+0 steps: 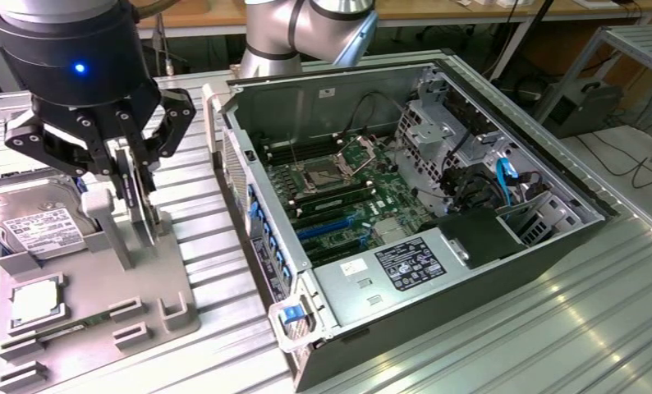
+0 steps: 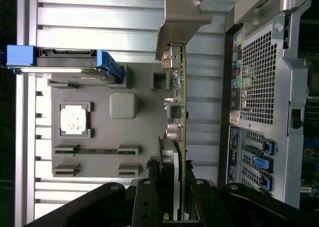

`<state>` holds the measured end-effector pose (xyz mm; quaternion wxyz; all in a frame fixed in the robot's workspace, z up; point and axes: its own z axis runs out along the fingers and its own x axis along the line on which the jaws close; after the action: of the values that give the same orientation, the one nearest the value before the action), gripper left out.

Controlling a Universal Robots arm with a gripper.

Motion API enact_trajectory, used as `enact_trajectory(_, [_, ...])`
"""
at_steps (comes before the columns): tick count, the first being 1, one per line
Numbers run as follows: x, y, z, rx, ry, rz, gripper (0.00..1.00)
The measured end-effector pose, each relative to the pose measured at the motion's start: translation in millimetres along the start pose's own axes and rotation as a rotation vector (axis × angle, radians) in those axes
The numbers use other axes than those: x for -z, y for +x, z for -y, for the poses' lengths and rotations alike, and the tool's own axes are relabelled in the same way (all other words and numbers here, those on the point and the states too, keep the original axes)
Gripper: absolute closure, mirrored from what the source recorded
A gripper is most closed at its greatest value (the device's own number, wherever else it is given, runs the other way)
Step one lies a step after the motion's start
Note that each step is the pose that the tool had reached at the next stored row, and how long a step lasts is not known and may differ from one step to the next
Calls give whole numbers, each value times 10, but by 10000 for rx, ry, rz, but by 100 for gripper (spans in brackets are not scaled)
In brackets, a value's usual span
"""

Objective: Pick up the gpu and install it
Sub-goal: 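Pick up the gpu and move the gpu toward the slot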

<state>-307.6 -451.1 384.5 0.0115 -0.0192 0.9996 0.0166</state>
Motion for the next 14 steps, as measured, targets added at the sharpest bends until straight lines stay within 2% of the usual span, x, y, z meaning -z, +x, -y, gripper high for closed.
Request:
enact_trajectory(4, [169,-4,-5,0,0,0,72])
enact_trajectory(14, [237,-6,-8,0,0,1,72])
